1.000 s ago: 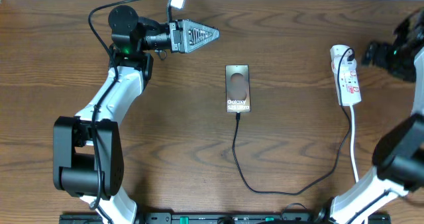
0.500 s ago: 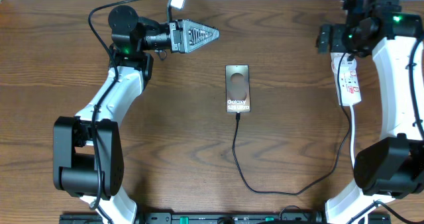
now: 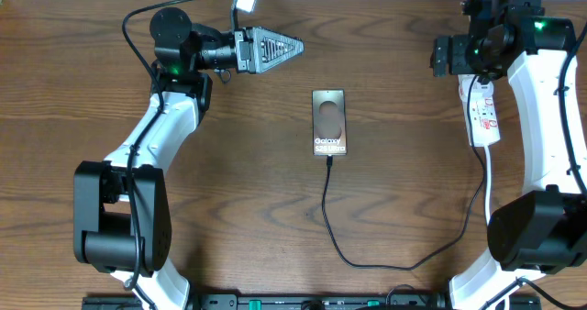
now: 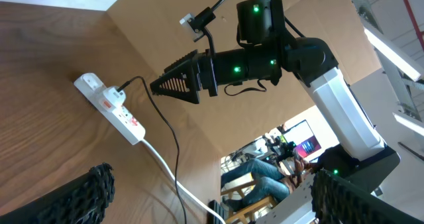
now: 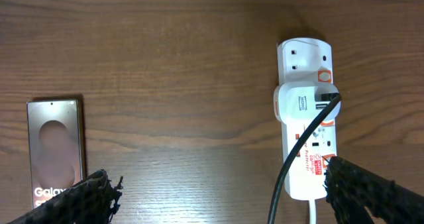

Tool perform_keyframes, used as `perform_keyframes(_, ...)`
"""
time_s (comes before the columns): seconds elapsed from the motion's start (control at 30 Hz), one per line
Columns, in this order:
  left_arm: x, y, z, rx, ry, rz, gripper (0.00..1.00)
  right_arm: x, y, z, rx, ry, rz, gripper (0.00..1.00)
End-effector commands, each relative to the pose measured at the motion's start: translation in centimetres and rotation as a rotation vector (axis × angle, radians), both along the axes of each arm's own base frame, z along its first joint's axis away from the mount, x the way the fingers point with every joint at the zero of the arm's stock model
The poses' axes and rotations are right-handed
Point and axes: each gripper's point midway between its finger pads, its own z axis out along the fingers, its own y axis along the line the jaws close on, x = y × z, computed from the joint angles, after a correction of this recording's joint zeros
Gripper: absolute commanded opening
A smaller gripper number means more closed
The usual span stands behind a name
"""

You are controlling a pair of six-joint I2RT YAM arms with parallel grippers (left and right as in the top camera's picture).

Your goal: Plug charger to phone and switch on socket

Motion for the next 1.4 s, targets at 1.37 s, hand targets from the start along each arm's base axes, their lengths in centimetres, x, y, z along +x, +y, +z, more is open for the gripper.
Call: perform_keyframes(1.37,-0.5,0.0,0.9,0.001,-0.045,-0.012,0.96,-12.4,-14.5,-1.2,0.004,0.067,-0.414,0.99)
